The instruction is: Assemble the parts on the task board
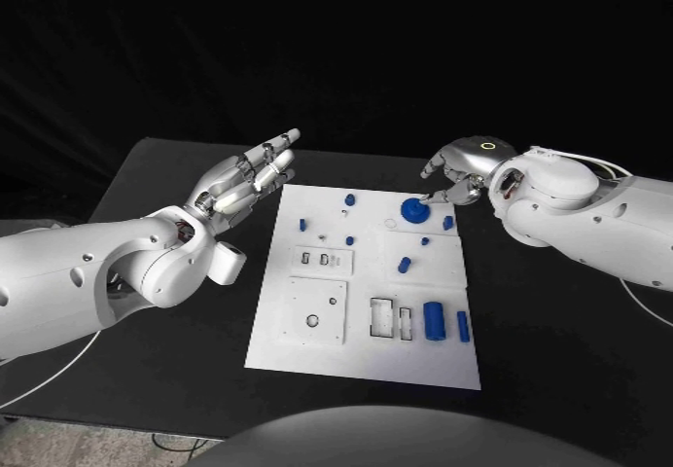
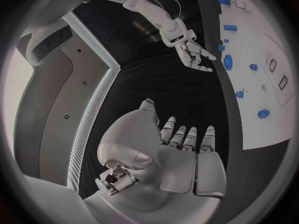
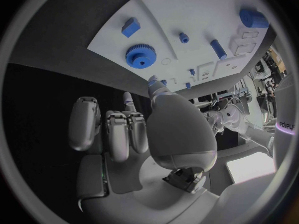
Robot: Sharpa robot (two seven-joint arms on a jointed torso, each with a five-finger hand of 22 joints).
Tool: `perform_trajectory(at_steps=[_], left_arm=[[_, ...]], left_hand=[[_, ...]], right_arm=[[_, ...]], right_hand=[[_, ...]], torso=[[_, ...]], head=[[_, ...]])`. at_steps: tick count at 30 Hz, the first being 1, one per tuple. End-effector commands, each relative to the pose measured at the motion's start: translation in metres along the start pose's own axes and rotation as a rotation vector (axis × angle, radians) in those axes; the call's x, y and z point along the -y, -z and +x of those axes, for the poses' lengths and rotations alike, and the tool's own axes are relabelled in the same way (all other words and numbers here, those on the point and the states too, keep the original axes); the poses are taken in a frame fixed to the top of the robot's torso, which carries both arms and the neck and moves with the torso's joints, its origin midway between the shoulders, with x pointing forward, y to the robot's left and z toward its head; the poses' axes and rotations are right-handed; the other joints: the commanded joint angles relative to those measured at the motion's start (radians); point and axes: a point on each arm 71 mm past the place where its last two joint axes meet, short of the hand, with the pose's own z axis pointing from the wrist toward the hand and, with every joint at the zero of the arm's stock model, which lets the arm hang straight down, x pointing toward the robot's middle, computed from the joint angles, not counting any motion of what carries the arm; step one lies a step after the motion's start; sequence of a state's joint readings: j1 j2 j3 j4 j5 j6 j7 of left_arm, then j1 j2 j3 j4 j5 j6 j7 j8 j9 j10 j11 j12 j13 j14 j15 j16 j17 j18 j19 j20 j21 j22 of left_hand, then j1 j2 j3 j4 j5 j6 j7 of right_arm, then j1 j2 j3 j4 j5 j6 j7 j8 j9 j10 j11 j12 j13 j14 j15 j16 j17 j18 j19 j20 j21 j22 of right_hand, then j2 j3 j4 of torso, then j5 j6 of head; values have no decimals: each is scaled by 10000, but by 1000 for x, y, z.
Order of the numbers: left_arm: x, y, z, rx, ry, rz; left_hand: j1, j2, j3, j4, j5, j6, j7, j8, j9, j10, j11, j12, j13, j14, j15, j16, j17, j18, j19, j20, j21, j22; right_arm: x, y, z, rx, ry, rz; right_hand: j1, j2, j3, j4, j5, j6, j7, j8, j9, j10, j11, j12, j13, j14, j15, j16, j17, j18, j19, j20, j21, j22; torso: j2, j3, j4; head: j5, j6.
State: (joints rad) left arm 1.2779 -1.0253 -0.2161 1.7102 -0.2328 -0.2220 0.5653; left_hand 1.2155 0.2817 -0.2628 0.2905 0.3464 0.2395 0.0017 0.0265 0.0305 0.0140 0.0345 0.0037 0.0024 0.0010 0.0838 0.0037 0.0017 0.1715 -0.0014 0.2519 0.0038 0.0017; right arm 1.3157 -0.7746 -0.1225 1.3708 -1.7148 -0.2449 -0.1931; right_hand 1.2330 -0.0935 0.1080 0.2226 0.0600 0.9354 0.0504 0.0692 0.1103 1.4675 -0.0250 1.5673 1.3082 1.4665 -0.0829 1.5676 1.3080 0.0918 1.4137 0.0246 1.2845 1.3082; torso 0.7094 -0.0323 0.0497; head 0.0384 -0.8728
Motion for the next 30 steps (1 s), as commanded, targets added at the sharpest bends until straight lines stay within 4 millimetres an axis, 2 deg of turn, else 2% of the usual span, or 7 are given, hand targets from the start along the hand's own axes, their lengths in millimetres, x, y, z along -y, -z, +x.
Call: perform_trajectory(at_steps=[1,6,14,18,24,30], left_arm=[[0,-1,3,-224,149,98],[0,-1,2,-269,178,150],[0,0,0,-264,187,175],[0,1,0,-270,193,180],[0,0,1,-297,206,168],[0,0,1,-308,213,150]], left_hand=[[78,3,54,-18,46,-34,33,55,7,-8,94,0,14,-10,62,-37,-17,86,21,74,-32,-12],[104,-24,52,-15,48,-28,10,54,7,9,121,5,18,-10,100,-37,-17,86,25,90,-28,-8],[105,-46,38,-1,37,-10,-66,57,9,20,131,7,21,-10,123,-37,-17,88,32,98,-22,-4],[113,-49,38,-2,46,-25,-113,54,7,19,148,7,21,-10,132,-37,-17,90,35,100,-20,-2],[113,-49,38,-2,46,-25,-113,54,7,19,148,7,21,-10,132,-37,-17,90,35,100,-20,-2],[119,-53,38,-4,52,-33,-142,53,5,16,161,6,20,-10,135,-37,-17,91,37,102,-18,0]], right_arm=[[0,-1,3,-171,-80,42],[-3,-4,10,-164,-224,-92],[-12,-8,25,-304,-416,-284],[-13,-9,28,-371,-427,-298],[-13,-10,34,-523,-426,-250],[-11,-10,39,-594,-381,-161]], right_hand=[[-58,-42,15,92,90,42,-48,24,14,1033,-93,35,2625,1042,-98,32,2628,-224,94,-24,163,527],[-103,-91,41,155,219,98,-29,32,40,1033,-75,35,2625,1042,-107,32,2628,-226,66,-44,178,583],[-81,-154,108,201,380,121,3,22,81,1033,-43,35,2625,1042,-98,32,2628,-263,118,-40,335,755],[9,-136,165,145,586,138,35,28,121,1033,-21,35,2625,1042,-85,32,2628,-269,125,-31,368,805],[112,-93,219,41,788,261,82,86,205,1033,17,35,2625,1042,-53,32,2628,-254,75,-6,309,796],[298,-10,310,-182,1310,345,132,105,324,1033,63,35,2625,1042,-2,32,2628,-235,12,39,228,789]], torso=[[-6,-5,10],[3,-7,12],[18,-3,43],[12,-10,16],[10,-7,9],[9,-4,10]], head=[[-53,2],[-126,2],[-130,2],[-89,2],[-87,2],[-78,2]])
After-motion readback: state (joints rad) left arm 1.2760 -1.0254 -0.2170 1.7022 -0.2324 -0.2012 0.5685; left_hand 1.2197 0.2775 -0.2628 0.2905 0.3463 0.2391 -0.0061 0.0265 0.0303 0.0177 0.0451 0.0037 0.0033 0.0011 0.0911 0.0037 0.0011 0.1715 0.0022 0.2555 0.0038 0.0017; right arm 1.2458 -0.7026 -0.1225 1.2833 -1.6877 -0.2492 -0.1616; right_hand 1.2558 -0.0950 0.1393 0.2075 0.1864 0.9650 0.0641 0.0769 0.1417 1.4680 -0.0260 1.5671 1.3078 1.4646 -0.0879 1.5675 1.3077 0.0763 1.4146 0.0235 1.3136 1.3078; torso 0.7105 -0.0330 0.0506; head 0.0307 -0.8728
